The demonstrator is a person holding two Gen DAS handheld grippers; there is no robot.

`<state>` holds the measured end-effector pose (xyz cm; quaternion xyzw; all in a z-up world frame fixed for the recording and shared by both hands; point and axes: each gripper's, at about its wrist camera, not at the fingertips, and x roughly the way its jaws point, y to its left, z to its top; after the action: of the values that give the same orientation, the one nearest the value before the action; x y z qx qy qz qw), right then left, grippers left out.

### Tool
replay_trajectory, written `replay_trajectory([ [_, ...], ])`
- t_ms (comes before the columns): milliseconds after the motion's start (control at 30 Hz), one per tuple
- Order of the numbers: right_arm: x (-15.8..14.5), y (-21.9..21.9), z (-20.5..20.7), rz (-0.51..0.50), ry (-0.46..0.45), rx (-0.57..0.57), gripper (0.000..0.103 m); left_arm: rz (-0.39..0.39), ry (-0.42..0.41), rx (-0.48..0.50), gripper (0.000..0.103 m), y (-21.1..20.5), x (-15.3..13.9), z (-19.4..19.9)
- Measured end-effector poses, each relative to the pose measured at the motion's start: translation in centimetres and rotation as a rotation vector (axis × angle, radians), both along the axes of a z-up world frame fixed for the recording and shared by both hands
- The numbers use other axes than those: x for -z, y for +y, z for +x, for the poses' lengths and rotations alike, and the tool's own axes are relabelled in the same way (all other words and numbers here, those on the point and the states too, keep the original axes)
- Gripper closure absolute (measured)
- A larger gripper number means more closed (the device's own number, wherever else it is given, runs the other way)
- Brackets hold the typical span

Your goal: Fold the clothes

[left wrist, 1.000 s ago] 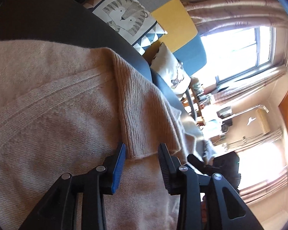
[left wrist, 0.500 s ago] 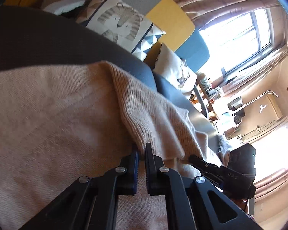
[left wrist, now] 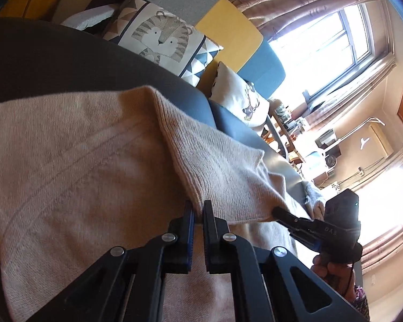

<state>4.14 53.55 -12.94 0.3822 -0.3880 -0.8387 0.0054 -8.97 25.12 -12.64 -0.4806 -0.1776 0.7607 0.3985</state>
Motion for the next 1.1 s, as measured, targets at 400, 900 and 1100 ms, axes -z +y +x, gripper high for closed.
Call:
replay_trajectory([
  [400,2.2,-0.2,1.0,0.001,-0.023,-0.007,0.097,-0.066,0.028,-0.043,0.098,-0.5,2.8,0.8],
  [900,2.9,-1.1,2.5,0.100,0.074,-0.010,0.100,-0.343,0.390,-0.126,0.085,2.7,-2.5,3.5],
  [1100,2.7,-1.5,2.3,0.115,0.072,-0.010,0.100,-0.547,0.532,0.049,0.085,10.6,-1.2,3.7],
])
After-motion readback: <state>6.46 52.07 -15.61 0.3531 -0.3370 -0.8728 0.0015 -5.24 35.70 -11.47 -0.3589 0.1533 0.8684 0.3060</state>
